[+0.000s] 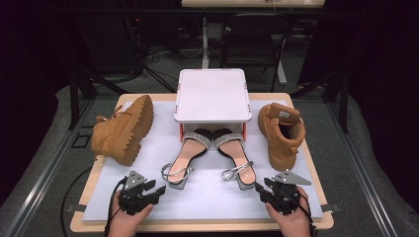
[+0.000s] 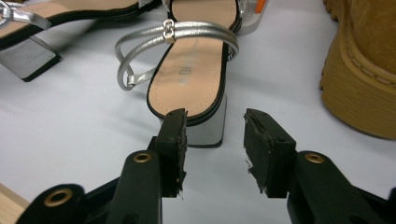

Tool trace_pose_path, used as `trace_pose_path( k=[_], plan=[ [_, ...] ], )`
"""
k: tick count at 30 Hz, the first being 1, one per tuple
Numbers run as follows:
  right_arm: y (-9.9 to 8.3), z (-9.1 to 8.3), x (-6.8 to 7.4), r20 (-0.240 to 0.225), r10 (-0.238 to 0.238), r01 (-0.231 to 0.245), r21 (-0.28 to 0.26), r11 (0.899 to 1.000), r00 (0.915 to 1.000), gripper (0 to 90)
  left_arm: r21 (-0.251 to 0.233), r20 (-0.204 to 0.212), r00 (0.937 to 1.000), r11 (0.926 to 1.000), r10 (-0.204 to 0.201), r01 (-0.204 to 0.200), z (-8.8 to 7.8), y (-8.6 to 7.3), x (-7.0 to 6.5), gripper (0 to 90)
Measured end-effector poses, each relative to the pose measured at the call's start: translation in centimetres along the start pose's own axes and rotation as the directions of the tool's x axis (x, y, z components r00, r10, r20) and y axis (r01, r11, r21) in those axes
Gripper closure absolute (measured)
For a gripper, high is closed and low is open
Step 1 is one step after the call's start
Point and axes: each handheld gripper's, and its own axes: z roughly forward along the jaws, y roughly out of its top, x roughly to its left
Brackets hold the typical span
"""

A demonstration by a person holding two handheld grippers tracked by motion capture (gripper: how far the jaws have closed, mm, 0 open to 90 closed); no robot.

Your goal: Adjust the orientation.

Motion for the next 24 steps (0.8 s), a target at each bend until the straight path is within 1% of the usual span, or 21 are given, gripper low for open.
trace_pose_path(
  k=[1, 2, 4, 5, 6, 8, 9, 12, 13, 15, 17, 18, 20, 21, 24],
  plan=[
    [-0.2, 0.2, -0.1, -0.005, -0.005, 0.005, 0.003, 1.000, 1.0000, 58.4, -0.001, 0.000, 1.0000, 1.0000, -0.002, 0.002, 0.1, 0.0, -0.1, 49.6],
    [-0.3, 0.2, 0.0, -0.007, 0.002, -0.001, 0.013, 1.000, 1.0000, 57.7, -0.001, 0.002, 1.0000, 1.0000, -0.001, 0.001, 0.3, -0.1, -0.1, 48.7],
    [-0.4, 0.4, 0.1, -0.023, -0.012, 0.012, 0.012, 1.000, 0.9997, 56.3, 0.003, 0.008, 1.0000, 1.0000, -0.004, 0.004, 0.4, -0.1, -0.1, 47.1],
    [-0.4, 0.5, 0.2, -0.016, -0.020, 0.020, 0.016, 1.000, 0.9997, 56.2, -0.008, 0.011, 0.9998, 0.9999, -0.014, 0.014, 0.6, -0.1, -0.2, 46.6],
    [-0.5, 0.6, 0.2, -0.018, -0.019, 0.019, 0.012, 1.000, 0.9997, 55.8, -0.009, 0.014, 0.9998, 0.9998, -0.016, 0.016, 0.7, -0.1, -0.2, 46.2],
    [-0.6, 0.8, 0.2, -0.021, -0.017, 0.017, 0.011, 1.000, 0.9996, 55.7, -0.009, 0.014, 0.9998, 0.9999, -0.010, 0.010, 0.8, 0.0, -0.2, 44.6],
    [-0.6, 0.9, 0.2, -0.023, -0.018, 0.018, 0.020, 1.000, 0.9996, 55.2, -0.014, 0.018, 0.9998, 0.9999, -0.009, 0.009, 1.0, 0.0, -0.3, 43.9],
    [-0.9, 1.4, 0.3, -0.015, -0.033, 0.033, 0.028, 0.999, 0.9994, 53.3, -0.003, 0.027, 0.9996, 1.0000, 0.001, -0.001, 1.4, 0.0, -0.5, 42.1],
    [-0.9, 1.6, 0.2, -0.010, -0.038, 0.038, 0.033, 0.999, 0.9992, 53.0, 0.004, 0.024, 0.9997, 1.0000, 0.003, -0.003, 1.5, 0.0, -0.5, 41.7],
    [-1.0, 2.1, 0.1, -0.011, -0.034, 0.034, 0.046, 0.998, 0.9994, 50.8, 0.006, 0.016, 0.9998, 0.9999, 0.016, -0.016, 1.8, 0.1, -0.7, 41.5],
    [-1.0, 2.4, -0.1, -0.026, -0.025, 0.026, 0.052, 0.998, 0.9994, 49.1, 0.010, 0.018, 0.9995, 0.9996, 0.025, -0.025, 2.0, 0.2, -0.8, 40.5],
    [-1.0, 2.4, -0.2, -0.029, -0.023, 0.025, 0.057, 0.998, 0.9993, 48.4, 0.000, 0.015, 0.9996, 0.9997, 0.023, -0.023, 2.2, 0.3, -0.8, 40.2],
    [-1.1, 2.4, -0.4, -0.033, -0.025, 0.026, 0.050, 0.998, 0.9991, 47.4, 0.009, 0.016, 0.9995, 0.9996, 0.027, -0.027, 2.4, 0.4, -0.8, 39.3],
    [-1.1, 2.4, -0.5, -0.046, -0.019, 0.021, 0.053, 0.998, 0.9988, 47.2, 0.008, 0.017, 0.9996, 0.9997, 0.023, -0.023, 2.4, 0.4, -0.9, 38.2],
    [-1.1, 2.6, -0.2, -0.055, -0.035, 0.038, 0.065, 0.997, 0.9979, 46.4, 0.008, 0.025, 0.9996, 0.9998, 0.017, -0.017, 2.6, 0.4, -0.8, 37.6]
  ],
)
